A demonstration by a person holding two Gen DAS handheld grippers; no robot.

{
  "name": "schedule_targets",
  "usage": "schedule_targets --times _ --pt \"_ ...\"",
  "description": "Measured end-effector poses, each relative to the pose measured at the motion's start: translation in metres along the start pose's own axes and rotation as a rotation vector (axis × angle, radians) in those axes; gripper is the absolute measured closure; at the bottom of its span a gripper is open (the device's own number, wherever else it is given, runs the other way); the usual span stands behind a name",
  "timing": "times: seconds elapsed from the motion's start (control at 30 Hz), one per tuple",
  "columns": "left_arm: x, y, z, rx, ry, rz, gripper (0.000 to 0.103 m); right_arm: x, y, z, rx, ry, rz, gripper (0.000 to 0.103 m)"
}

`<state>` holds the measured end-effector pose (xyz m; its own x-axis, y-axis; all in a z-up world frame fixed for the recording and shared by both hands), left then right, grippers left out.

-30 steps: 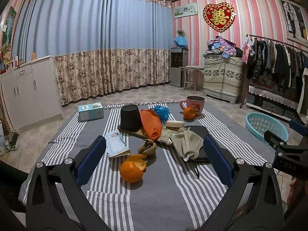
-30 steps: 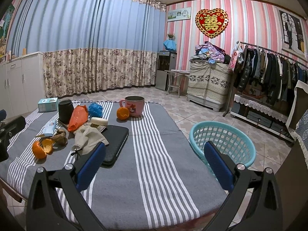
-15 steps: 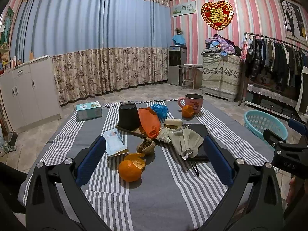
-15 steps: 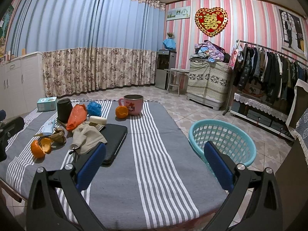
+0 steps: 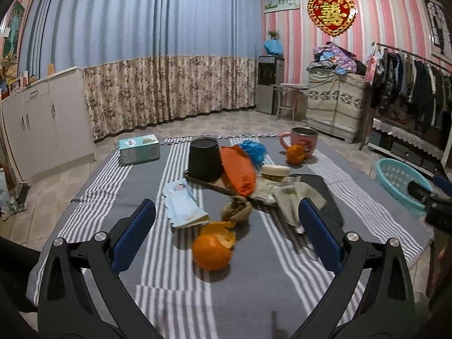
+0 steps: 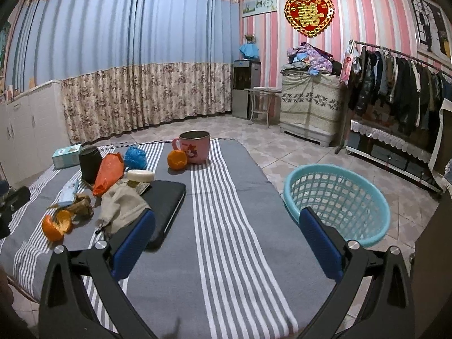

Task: Collect trash
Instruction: 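Grasp the blue-and-white paper card with the left tool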

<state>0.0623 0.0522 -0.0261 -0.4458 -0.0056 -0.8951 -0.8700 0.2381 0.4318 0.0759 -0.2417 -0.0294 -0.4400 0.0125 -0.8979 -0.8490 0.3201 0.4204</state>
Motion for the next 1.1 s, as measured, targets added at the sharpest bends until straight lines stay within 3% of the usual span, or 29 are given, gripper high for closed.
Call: schedule_targets --times 0.17,0.27,0.4,0.67,0.8,1.03,1.1 --pt "-0.003 -0.018 0.024 -0.042 0.036 0.046 0.005 -0.017 -0.026 0.011 0.042 0.048 0.043 0.004" --pt "0.007 -0.027 0.037 -0.031 0.051 0.097 0.005 -0.024 -0.043 0.018 0.060 0.074 0.084 0.004" --pt "0.022 -0.036 0.051 -0.081 0.033 0.144 0.005 -0.017 -0.054 0.020 0.108 0.100 0.060 0.004" --pt "0.011 -0.065 0.069 -0.077 0.058 0.190 0.005 -0.004 -0.060 0.019 0.101 0.100 0.106 0.004" --pt "0.010 -0.090 0.072 -0.048 0.062 0.263 0.013 -0.003 -0.065 0.014 0.103 0.080 0.125 0.004" --pt "0.015 -0.115 0.082 -0.024 0.121 0.352 0.019 0.000 -0.071 0.012 0.113 0.077 0.140 0.004" --pt "0.017 -0.117 0.085 -0.015 0.141 0.364 0.028 0.000 -0.071 0.012 0.118 0.080 0.136 0.004"
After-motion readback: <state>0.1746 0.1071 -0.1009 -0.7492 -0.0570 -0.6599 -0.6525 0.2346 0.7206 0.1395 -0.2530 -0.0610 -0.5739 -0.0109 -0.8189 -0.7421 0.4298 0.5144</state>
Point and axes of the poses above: each gripper's, at about its wrist camera, not at the fingertips, and y roughly against the way its jaws point, z to its left, x to its underside, the point moved 2 cm from there along -y, roughly the way its jaws point, and after that the axes turned 15 degrees about x, right-handed, at the moved point
